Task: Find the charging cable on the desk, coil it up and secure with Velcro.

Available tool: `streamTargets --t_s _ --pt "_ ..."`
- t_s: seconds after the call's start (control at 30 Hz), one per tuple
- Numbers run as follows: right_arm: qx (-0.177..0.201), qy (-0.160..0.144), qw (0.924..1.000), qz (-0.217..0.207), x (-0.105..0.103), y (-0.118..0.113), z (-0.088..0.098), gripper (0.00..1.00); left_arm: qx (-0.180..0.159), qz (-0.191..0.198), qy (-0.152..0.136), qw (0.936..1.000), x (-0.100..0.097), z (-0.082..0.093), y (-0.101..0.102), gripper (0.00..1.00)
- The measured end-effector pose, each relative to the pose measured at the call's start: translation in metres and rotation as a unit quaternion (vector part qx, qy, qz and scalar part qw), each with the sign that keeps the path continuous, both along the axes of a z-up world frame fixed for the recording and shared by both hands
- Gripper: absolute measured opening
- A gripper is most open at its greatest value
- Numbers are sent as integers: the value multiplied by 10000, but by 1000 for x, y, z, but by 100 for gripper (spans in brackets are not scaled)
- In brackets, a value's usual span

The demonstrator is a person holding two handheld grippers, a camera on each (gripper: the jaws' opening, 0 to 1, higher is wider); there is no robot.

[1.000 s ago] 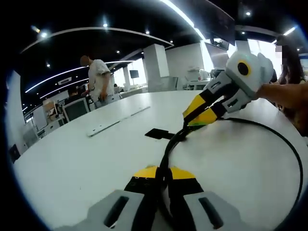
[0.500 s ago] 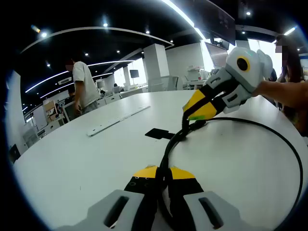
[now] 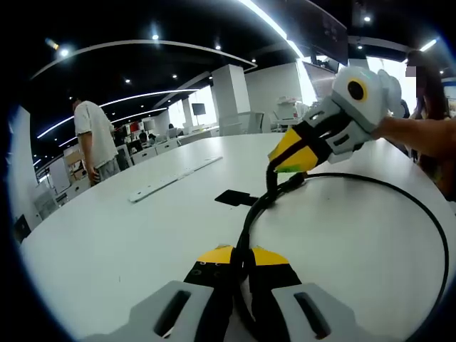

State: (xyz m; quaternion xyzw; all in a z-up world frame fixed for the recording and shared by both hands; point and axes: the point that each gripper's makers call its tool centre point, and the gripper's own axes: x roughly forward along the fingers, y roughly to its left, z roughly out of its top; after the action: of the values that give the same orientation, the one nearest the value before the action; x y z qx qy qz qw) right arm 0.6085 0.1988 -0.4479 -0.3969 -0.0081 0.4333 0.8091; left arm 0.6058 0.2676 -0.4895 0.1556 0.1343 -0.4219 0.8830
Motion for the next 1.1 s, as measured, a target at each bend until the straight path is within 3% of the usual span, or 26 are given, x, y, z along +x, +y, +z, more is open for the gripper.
streamTargets --t_s 1.1 --pt "50 35 10000 32 36 7 -1 4 83 15 -77 9999 0 0 1 8"
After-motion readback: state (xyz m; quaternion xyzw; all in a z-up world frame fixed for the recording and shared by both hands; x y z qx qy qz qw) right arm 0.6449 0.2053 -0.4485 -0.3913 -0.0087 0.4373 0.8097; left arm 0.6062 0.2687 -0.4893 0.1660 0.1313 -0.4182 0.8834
